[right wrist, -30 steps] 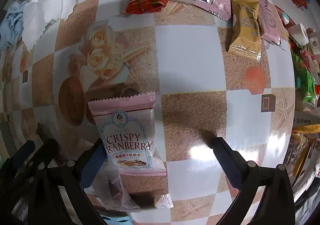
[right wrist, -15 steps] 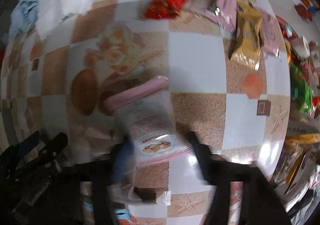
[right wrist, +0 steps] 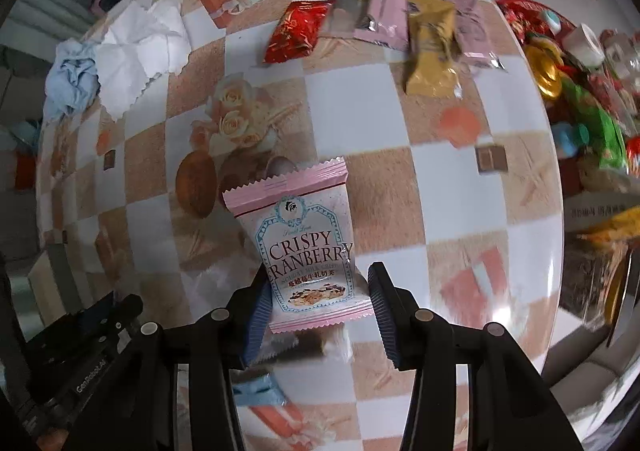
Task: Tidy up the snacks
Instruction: 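Grasp the brown stick snack in clear wrap with the left gripper while the right gripper holds the pink packet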
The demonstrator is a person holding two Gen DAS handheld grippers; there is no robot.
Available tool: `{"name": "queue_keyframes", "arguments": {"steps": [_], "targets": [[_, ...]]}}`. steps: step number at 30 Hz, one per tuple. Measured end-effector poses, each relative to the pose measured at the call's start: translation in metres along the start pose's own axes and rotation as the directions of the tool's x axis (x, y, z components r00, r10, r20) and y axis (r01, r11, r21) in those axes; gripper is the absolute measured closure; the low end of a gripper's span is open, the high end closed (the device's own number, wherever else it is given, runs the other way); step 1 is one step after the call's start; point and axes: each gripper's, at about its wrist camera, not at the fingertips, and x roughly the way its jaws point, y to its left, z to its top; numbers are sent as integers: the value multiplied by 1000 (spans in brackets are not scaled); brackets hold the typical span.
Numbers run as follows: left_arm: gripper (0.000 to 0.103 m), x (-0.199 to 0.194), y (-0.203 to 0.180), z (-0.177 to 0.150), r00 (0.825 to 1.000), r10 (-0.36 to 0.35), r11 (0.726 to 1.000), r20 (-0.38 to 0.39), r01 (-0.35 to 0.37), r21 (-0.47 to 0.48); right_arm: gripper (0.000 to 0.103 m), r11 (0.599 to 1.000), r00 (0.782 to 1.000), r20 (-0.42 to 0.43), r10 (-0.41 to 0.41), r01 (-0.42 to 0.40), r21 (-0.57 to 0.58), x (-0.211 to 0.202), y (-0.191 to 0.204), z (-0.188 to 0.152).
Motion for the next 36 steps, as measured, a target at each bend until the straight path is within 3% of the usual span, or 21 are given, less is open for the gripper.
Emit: {"name": "queue_keyframes", "arguments": {"steps": [5, 15, 18, 23, 28, 36], "targets": [[68, 6, 12, -13, 999, 33, 999, -16, -32, 34, 54, 1000, 1000, -17, 17, -17, 13, -8, 4, -24], [68, 1, 28, -42, 1000, 7, 997, -23, -5, 78, 54, 997, 995, -85, 49, -44, 60, -3, 14, -86], [61, -3, 31, -53, 999, 32, 997, -19, -31, 66, 54, 998, 992, -116, 46, -41, 50, 3, 21, -107], [30, 0, 44, -66, 999, 31, 999, -30, -30, 25, 54, 997, 987, -150, 55, -47, 55, 6, 33, -124], [26, 10, 54, -88, 997, 63, 997, -51, -60, 49, 54, 998, 984, -169, 59, -52, 42, 11, 45, -134], [25, 31, 39, -123, 988, 92, 994, -126, -83, 77, 54, 999, 984, -173, 50, -48, 20, 10, 56, -144]]}}
